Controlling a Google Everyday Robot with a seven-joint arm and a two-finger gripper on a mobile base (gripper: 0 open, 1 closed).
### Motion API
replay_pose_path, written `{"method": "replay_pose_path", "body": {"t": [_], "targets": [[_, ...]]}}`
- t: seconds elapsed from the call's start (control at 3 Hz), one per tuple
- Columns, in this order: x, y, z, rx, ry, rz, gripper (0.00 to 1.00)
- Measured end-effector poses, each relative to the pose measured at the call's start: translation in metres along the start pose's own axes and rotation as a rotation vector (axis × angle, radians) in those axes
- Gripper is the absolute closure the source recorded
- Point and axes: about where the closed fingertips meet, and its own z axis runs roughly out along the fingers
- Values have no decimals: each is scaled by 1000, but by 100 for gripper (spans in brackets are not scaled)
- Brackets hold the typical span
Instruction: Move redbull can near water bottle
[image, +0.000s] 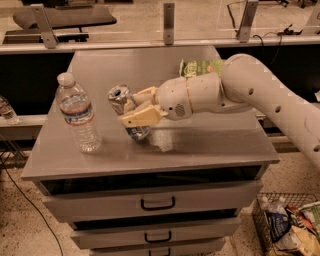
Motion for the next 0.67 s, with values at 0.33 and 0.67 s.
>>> {"method": "replay_pose_path", "body": {"t": [0.33,0.67], "targets": [[-27,-15,12,19,-51,-56,100],[-40,-20,18,40,-95,-62,100]]}}
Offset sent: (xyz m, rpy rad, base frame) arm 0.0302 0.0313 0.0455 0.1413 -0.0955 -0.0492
